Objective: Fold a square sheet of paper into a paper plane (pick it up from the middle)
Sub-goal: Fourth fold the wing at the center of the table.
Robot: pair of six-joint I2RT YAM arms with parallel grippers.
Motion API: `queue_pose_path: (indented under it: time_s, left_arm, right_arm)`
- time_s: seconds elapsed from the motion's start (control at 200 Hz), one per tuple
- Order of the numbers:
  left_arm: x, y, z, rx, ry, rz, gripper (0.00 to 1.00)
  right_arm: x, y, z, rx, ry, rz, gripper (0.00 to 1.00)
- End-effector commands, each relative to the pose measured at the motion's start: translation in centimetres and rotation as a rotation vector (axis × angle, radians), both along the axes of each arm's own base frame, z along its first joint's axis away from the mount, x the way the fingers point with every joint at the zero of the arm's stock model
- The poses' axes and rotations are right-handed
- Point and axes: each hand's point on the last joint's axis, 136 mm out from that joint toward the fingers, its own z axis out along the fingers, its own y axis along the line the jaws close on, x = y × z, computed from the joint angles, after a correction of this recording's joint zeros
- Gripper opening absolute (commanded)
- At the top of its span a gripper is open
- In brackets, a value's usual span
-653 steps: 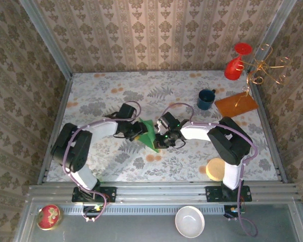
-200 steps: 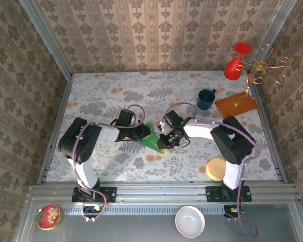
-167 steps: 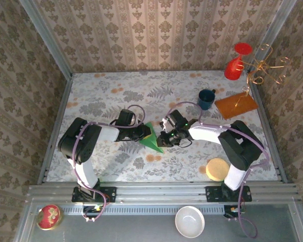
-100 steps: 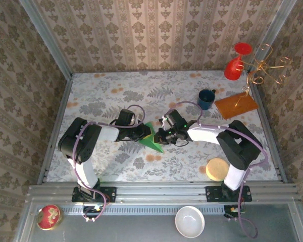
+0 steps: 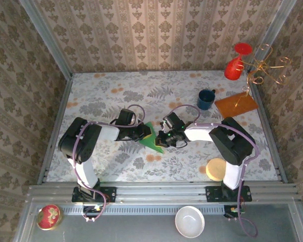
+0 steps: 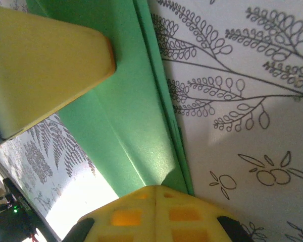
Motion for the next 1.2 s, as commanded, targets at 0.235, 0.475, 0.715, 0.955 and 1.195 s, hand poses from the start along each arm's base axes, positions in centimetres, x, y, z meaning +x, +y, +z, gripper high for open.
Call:
queue_pose_path:
  time_s: [0.235,0.475,0.715,0.955,1.195]
  left_arm:
    - [-0.9,0.3,2.4,0.122,-0.092,-0.064,0.15]
    - [-3.2,-0.9,1.9,0.148,-0.1,-0.126,0.14]
    - [-3.2,-1.1,0.2,0.147,-0.059,-0.132,0.14]
    - [-1.8,0.4,-1.5,0.152,-0.01,-0.061,0.14]
    - [1.1,3.9,-2.3,0.255,-0.009,-0.014,0.15]
  right_arm:
    - [-2.2,-2.8,-4.1,-0.176,0.119,-0.02,0.06]
    - [-2.4,-3.0,-4.5,-0.185,0.134,-0.025,0.05]
    - [-2.7,-3.2,-5.0,-0.197,0.15,-0.027,0.04]
    - [-3.5,-4.2,-6.0,-0.249,0.18,-0.018,0.03]
    - [-4.9,-7.6,-7.9,-0.424,0.183,0.029,0.03]
